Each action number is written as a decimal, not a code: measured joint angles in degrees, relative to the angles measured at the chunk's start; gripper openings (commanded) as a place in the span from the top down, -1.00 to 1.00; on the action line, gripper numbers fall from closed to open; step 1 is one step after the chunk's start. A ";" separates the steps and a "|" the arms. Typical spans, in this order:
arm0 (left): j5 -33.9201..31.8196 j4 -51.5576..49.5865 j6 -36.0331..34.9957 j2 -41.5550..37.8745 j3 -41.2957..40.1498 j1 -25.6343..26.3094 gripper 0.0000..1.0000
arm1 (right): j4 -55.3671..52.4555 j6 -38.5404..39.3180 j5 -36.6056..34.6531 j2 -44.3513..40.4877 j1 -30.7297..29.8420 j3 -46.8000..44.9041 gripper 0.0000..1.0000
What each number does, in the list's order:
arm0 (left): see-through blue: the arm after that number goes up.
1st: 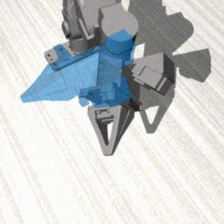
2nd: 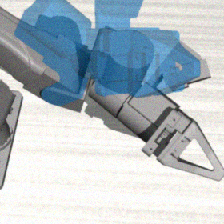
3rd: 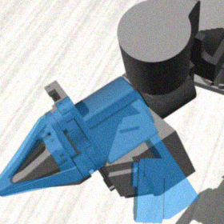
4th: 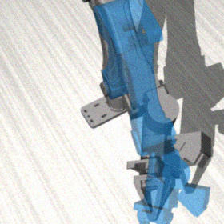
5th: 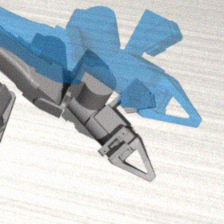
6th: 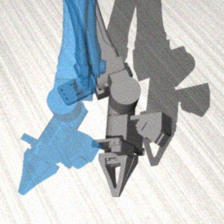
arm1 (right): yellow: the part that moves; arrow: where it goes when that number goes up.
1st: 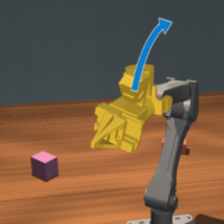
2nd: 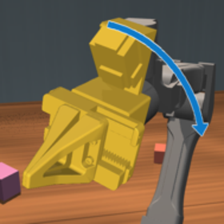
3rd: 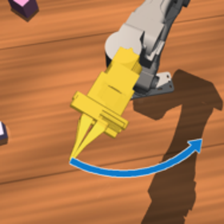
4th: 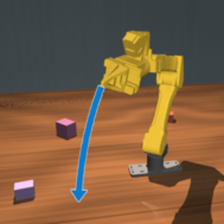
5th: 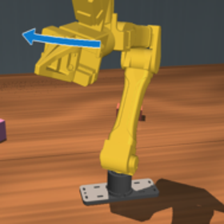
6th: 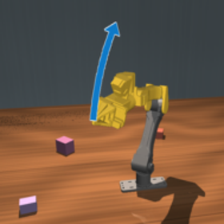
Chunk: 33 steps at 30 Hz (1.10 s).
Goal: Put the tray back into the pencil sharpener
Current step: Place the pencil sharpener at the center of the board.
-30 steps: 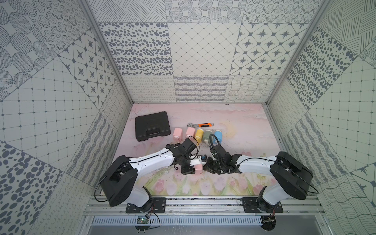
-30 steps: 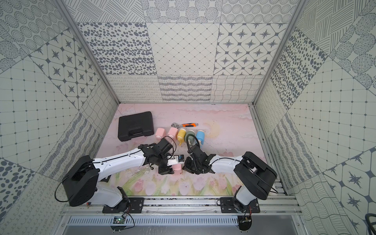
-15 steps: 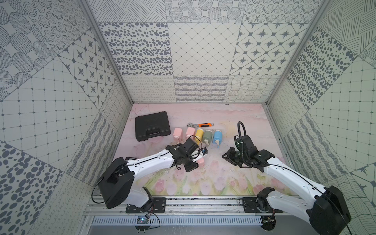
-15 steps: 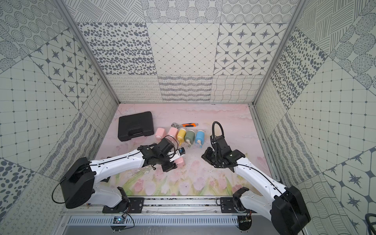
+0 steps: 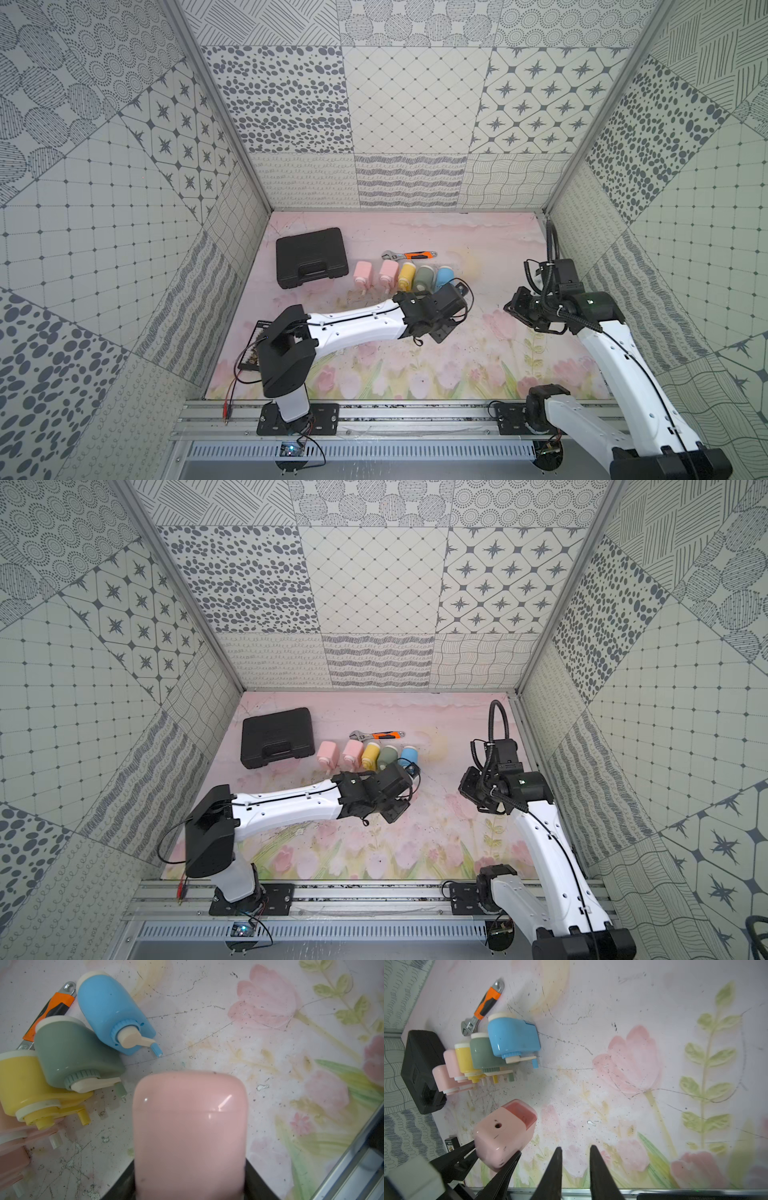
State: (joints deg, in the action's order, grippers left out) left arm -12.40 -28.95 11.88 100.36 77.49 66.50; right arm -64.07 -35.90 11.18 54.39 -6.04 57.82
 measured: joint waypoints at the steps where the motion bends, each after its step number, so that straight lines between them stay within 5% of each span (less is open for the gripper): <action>1: -0.83 -0.94 2.14 3.15 4.22 0.81 1.00 | -1.27 0.92 -0.57 -0.74 0.83 1.51 0.48; 15: -7.78 -20.06 18.80 35.98 51.58 2.14 1.00 | -7.26 2.47 -6.01 -7.63 2.01 3.39 0.49; 26: -9.64 -29.07 26.21 47.08 65.88 -0.59 1.00 | -9.94 2.36 -7.89 -8.11 2.01 3.41 0.49; 33: -9.57 -29.99 27.10 48.65 66.49 -1.84 0.28 | -10.16 2.36 -8.28 -7.69 2.01 3.41 0.49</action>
State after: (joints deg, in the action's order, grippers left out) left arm -21.98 -58.94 38.98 149.01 143.98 64.66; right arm -74.24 -33.54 2.90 46.70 -4.03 61.23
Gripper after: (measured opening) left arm 0.567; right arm 0.254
